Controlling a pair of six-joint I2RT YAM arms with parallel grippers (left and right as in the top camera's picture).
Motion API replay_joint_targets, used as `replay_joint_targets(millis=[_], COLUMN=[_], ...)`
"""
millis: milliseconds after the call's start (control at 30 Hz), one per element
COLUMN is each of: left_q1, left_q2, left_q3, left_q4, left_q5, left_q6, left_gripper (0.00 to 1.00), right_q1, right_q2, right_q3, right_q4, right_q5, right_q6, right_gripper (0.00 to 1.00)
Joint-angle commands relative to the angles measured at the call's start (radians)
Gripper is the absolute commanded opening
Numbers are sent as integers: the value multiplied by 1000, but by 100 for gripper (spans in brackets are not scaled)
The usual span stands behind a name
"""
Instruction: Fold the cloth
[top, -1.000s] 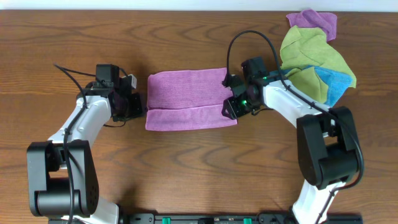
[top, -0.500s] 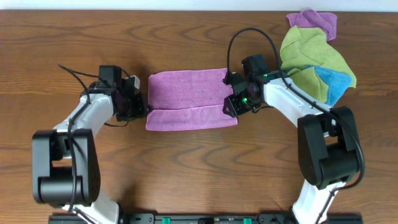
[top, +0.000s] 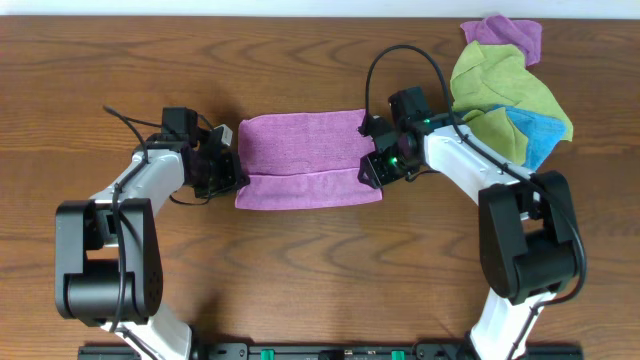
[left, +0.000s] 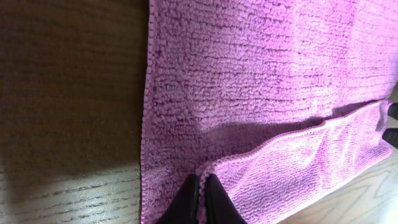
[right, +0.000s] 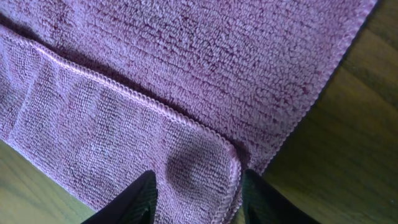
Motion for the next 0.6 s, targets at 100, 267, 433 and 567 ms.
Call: replay_joint_targets(millis=[100,267,433,567], left_q1=[6,7,15,27], left_q2=[5,5,-4,-12], left_q3=[-3,2,60,105], left_q4=[0,7,2,-21], left_q5=[11,17,85,102], left_q6=[27,30,29,29], left_gripper=[6,6,6,6], right_q1=[-12,-13,-27,-52], right_q2=[8,-3,-4,-4], right_q3=[72,163,163,153], right_q4=[-31,-122,-167,-171], right_q5=[-8,-5,-6,-12], right_q6=[35,8,-30,-42], right_gripper=[47,50,51,52])
